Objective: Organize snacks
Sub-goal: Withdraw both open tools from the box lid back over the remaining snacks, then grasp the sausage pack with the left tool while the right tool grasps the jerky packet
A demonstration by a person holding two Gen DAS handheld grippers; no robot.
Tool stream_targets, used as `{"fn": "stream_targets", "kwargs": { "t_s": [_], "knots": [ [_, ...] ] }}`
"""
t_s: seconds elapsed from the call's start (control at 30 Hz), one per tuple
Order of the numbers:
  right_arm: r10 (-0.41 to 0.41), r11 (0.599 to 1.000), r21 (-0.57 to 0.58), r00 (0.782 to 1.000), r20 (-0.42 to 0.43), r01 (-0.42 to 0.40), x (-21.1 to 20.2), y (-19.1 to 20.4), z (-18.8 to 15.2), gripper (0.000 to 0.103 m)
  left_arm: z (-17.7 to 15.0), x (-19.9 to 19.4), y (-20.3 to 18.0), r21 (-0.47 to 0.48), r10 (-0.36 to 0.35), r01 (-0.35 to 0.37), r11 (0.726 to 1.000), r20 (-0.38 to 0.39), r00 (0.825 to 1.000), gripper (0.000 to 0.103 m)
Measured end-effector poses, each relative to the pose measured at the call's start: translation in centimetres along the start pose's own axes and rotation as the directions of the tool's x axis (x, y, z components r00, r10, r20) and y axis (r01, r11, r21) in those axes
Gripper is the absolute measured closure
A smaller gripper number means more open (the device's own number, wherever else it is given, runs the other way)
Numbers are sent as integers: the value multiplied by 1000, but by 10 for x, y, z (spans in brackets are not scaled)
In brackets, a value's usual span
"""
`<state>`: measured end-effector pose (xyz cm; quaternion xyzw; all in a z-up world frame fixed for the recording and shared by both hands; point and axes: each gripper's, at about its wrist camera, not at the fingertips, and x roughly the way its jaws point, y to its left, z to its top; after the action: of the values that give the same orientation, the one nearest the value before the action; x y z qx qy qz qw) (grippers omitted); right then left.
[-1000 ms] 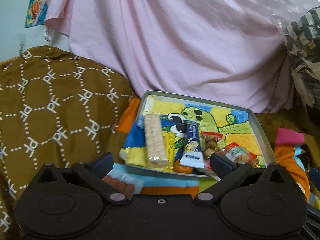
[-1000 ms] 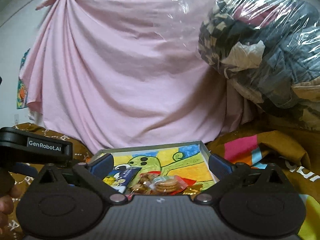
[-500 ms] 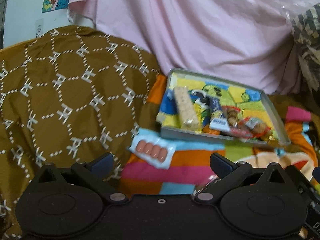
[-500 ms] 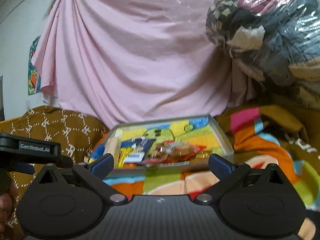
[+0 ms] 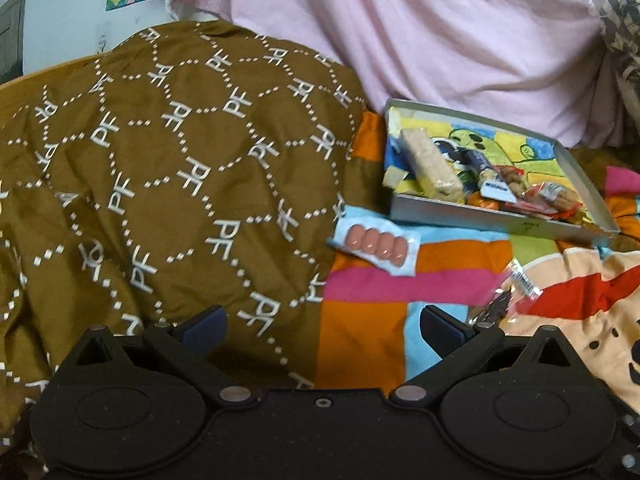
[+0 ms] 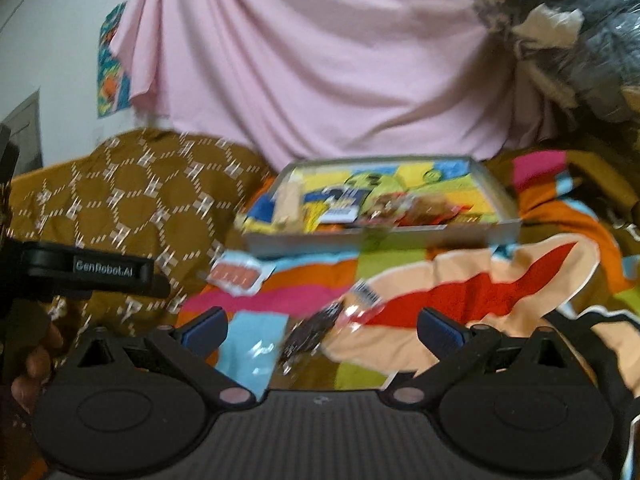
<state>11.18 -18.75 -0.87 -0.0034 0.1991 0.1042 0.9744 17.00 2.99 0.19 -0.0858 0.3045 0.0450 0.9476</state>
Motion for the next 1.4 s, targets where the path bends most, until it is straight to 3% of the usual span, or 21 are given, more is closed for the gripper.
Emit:
{"fn": "stream_targets", "kwargs": {
  "t_s": [0.23,0.73,0.97,1.4],
  "knots": [
    [3,1000,-5,995,-104,-3,12,8,-12,0,-10,5,14,-4,31,-31,1000,-43,999,1],
    [23,999,-18,983,-183,-27,24,15,-19,0,-18,10,20,8,57,-56,998,-83,995,1],
    [72,997,15,966,-250,-70,38,15,-15,0,-16,17,15,24,66,-64,998,-96,993,1],
    [117,990,-49,959,-258,-134,80,1,3,0,10,41,-1,58,95,-91,994,-72,993,1]
  ]
}}
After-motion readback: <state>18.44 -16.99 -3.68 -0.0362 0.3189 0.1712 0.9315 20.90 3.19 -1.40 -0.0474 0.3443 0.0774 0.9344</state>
